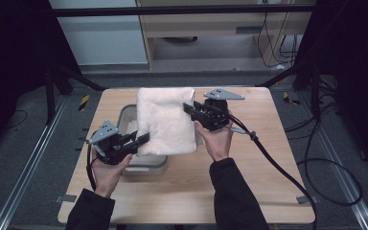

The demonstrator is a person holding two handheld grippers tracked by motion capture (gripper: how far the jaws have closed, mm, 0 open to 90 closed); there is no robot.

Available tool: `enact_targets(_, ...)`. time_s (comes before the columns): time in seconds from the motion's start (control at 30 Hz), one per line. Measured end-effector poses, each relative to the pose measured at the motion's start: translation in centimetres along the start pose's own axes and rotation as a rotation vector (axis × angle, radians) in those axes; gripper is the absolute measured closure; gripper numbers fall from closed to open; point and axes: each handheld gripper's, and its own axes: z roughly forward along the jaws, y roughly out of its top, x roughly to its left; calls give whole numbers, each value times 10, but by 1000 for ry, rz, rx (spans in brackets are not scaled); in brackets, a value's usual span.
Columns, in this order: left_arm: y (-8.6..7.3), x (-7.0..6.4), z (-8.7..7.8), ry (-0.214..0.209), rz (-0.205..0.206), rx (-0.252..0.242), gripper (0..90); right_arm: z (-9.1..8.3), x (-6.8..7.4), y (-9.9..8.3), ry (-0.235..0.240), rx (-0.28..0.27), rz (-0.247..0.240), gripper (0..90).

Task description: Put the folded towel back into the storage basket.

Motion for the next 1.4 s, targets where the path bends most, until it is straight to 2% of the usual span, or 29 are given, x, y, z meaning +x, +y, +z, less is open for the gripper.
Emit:
enact_targets(0.4, -1, 17, -17, 22, -26, -8, 695, 21, 18, 6, 7, 13, -10, 704)
enact_targets(0.77, -2, 29, -29, 46, -36, -6, 695, 36, 30, 5, 27, 10, 6, 704)
enact_targets(0.93, -3, 30, -29, 67, -24, 8, 695, 41, 31, 2, 31, 11, 16, 703)
enact_targets(1.13, -6, 36, -28, 77, -36, 18, 695, 51, 30, -2, 38, 17, 31, 704)
enact_targets(1.4, -9, 48, -31, 95, -61, 27, 694, 64, 38, -2, 24, 27, 7, 703)
